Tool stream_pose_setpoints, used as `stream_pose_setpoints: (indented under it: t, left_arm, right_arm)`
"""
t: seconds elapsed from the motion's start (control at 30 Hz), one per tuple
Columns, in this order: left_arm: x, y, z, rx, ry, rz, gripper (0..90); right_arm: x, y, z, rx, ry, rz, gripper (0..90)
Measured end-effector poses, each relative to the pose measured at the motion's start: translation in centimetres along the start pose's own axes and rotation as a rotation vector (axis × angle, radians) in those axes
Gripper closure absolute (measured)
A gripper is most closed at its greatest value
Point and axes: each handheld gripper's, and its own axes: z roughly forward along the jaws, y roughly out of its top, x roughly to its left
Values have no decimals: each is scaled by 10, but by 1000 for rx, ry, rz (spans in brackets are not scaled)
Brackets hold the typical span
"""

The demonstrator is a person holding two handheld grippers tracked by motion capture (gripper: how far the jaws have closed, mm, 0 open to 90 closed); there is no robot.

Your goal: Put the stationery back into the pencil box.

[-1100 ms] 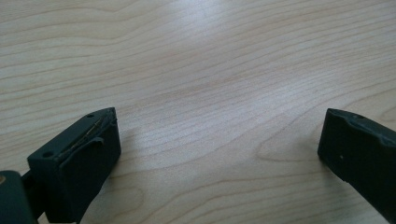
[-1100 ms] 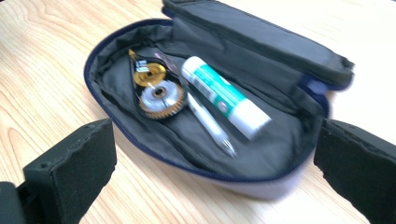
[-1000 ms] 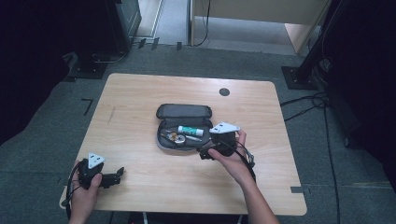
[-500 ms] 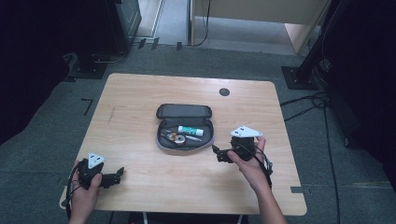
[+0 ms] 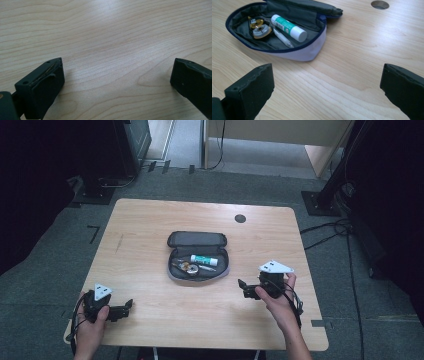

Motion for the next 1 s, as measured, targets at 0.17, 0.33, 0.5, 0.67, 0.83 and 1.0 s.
stream_pose_setpoints:
  t: [0.17, 0.33, 0.5, 0.67, 0.83, 1.0]
  left_arm:
    - [0, 0, 0, 0, 0, 0, 0]
    - [0, 0, 0, 0, 0, 0, 0]
    - [0, 0, 0, 0, 0, 0, 0]
    - [0, 0, 0, 0, 0, 0, 0]
    - [0, 0, 0, 0, 1, -1, 0]
    - [0, 0, 0, 0, 0, 0, 0]
  right_arm:
    - [-7, -10, -4, 5, -19, 18, 0]
    - [-18, -26, -9, 15, -52, 41, 0]
    - [-25, -37, -12, 24, -68, 66, 0]
    - [-32, -53, -13, 48, -100, 83, 0]
    - [-38, -71, -14, 70, -130, 120, 0]
    - [-36, -89, -13, 112, -195, 139, 0]
